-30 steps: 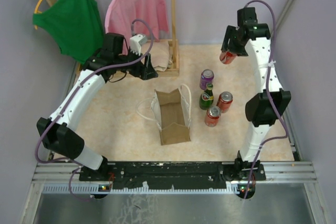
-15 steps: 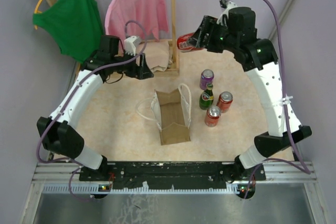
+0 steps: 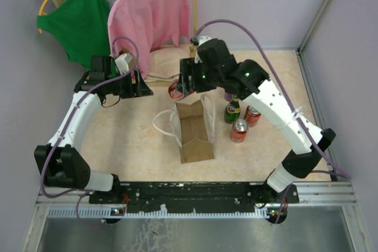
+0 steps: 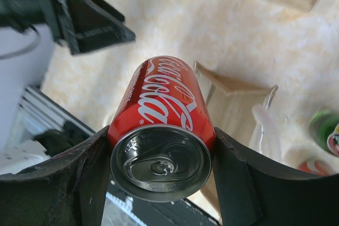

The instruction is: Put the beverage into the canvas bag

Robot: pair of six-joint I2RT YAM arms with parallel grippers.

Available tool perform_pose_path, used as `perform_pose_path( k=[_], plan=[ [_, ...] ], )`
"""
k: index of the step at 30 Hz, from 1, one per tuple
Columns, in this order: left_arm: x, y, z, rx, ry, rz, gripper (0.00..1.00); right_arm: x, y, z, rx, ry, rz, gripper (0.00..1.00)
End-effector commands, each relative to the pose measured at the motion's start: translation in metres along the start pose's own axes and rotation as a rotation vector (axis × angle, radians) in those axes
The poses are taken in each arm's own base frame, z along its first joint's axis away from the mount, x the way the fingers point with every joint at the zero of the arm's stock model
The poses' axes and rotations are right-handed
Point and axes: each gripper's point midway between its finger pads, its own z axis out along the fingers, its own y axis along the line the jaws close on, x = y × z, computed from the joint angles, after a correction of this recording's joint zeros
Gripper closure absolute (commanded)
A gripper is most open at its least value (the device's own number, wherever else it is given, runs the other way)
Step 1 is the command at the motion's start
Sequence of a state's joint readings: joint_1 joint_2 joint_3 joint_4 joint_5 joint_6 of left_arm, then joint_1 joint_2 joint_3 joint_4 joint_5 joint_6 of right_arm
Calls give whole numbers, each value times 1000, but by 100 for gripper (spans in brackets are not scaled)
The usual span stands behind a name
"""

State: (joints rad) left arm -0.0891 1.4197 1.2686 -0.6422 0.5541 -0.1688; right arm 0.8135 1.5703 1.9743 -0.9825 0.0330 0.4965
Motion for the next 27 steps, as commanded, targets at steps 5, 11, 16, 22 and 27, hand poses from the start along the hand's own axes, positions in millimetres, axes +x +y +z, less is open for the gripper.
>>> perform_pose_path(
  k=[5,11,16,22,27],
  plan=[
    [-2,-8,-10,14,-39,18,22,40,-3,21,117,23,-69,100],
    [-3,-10,-11,23,-37,17,22,64,-19,40,173,62,-90,100],
    [-2,-10,-10,26,-33,14,22,75,-23,55,181,89,-108,100],
    [-2,-10,-7,33,-31,10,22,91,-25,74,180,132,-125,100],
    [-1,-11,-7,40,-31,5,22,105,-31,90,209,182,-148,100]
  ],
)
